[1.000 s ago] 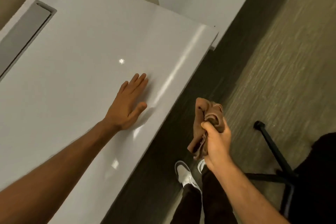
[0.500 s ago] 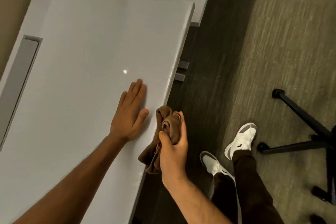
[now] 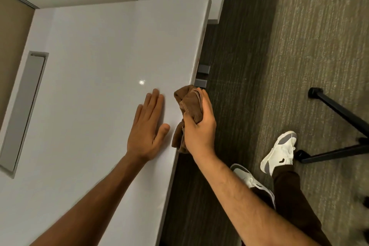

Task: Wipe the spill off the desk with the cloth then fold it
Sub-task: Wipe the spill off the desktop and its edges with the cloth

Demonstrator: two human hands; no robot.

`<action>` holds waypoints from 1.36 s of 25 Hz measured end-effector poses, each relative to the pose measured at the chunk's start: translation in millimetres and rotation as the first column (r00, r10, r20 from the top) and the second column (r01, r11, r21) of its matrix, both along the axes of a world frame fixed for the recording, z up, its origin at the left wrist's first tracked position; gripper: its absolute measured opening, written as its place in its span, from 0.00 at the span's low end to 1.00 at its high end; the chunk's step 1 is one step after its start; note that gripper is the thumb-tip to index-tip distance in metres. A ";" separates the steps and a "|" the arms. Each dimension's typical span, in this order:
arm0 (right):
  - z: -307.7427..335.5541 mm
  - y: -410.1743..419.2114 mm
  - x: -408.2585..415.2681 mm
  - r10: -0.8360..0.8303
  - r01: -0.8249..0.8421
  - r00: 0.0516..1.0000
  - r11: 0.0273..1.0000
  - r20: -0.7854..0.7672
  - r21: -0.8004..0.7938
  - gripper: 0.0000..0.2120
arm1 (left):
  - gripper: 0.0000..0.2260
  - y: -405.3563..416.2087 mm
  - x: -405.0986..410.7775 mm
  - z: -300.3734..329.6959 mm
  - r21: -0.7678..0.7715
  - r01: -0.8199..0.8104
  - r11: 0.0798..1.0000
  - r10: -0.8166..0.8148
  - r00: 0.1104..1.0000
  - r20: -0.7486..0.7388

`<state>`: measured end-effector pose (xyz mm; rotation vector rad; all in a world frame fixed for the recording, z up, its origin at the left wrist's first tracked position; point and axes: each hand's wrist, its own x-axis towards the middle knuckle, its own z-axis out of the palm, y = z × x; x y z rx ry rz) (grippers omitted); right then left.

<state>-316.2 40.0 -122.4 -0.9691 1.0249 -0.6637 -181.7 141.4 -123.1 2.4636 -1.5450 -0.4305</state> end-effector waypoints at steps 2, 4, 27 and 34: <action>-2.0 -11.2 -0.7 0.024 -0.024 1.000 0.999 0.001 -0.038 0.32 | 0.37 1.1 -1.5 1.3 0.020 0.004 1.000 -0.004 1.000 0.003; 1.2 -8.4 -9.9 0.084 -0.084 0.996 0.994 0.000 -0.064 0.33 | 0.38 2.0 -2.7 3.2 0.036 0.006 0.999 -0.006 1.000 0.004; -6.2 7.8 -39.7 0.187 -0.192 0.979 0.980 0.075 0.056 0.33 | 0.37 -7.0 -1.5 3.8 -0.062 -0.047 0.997 0.048 0.999 0.024; -2.3 -7.9 -37.0 0.039 -0.052 0.996 0.986 0.084 0.159 0.27 | 0.30 -82.8 16.0 15.1 -0.244 -0.124 0.962 0.109 0.991 -0.072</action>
